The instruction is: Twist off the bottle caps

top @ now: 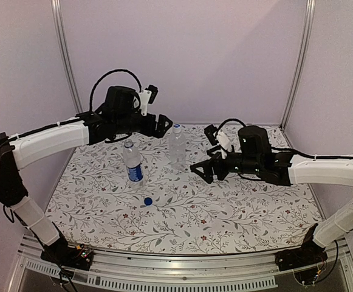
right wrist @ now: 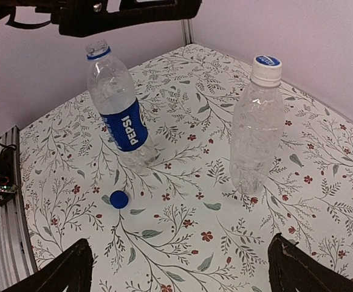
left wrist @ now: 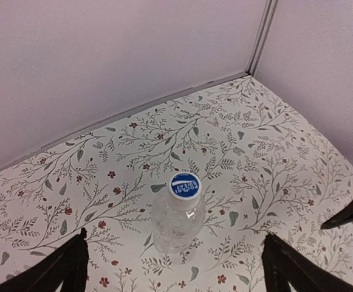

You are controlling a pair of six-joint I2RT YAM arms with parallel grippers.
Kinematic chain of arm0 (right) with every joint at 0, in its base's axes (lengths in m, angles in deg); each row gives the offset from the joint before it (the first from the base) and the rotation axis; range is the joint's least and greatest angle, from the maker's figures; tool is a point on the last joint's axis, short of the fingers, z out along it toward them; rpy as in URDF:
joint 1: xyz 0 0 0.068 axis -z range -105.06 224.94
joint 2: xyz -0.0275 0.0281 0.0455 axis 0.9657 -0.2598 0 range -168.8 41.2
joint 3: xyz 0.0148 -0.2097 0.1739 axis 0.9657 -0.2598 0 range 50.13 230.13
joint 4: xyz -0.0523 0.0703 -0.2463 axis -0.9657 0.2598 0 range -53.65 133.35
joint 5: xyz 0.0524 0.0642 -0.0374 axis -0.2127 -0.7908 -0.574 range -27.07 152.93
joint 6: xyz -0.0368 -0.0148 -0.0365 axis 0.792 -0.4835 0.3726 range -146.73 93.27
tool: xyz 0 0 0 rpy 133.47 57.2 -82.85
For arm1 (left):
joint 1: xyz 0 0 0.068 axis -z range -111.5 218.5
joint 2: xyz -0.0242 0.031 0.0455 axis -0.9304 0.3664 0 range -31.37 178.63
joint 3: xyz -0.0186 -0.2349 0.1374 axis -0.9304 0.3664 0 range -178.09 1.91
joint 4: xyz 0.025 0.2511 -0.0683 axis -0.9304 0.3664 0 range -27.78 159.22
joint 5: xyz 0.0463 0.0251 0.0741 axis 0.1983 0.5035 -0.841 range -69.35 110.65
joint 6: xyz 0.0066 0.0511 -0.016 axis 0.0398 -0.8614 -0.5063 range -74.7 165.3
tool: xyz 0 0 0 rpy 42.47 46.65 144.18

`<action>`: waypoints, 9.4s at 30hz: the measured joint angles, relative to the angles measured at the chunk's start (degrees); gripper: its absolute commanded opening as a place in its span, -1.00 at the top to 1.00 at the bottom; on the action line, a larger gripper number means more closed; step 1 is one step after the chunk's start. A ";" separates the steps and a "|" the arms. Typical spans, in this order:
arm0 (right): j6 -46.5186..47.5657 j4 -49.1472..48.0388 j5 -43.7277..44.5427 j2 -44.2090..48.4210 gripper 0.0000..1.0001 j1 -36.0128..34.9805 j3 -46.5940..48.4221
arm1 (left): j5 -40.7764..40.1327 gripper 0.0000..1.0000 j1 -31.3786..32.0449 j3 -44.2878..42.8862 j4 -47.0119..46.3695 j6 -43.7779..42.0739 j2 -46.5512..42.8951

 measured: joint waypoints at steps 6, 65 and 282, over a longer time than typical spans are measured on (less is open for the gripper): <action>-0.20 0.42 1.36 1.09 -0.98 0.00 -1.33 | -0.31 -0.87 0.24 -11.19 4.17 -0.48 10.27; 5.92 8.17 -0.33 11.39 -0.95 0.20 2.47 | 17.22 1.00 5.44 -4.44 2.91 -6.60 -8.09; 12.57 1.40 -48.54 -0.26 0.48 -2.69 7.54 | 52.72 0.10 12.20 12.37 -28.74 2.12 -14.27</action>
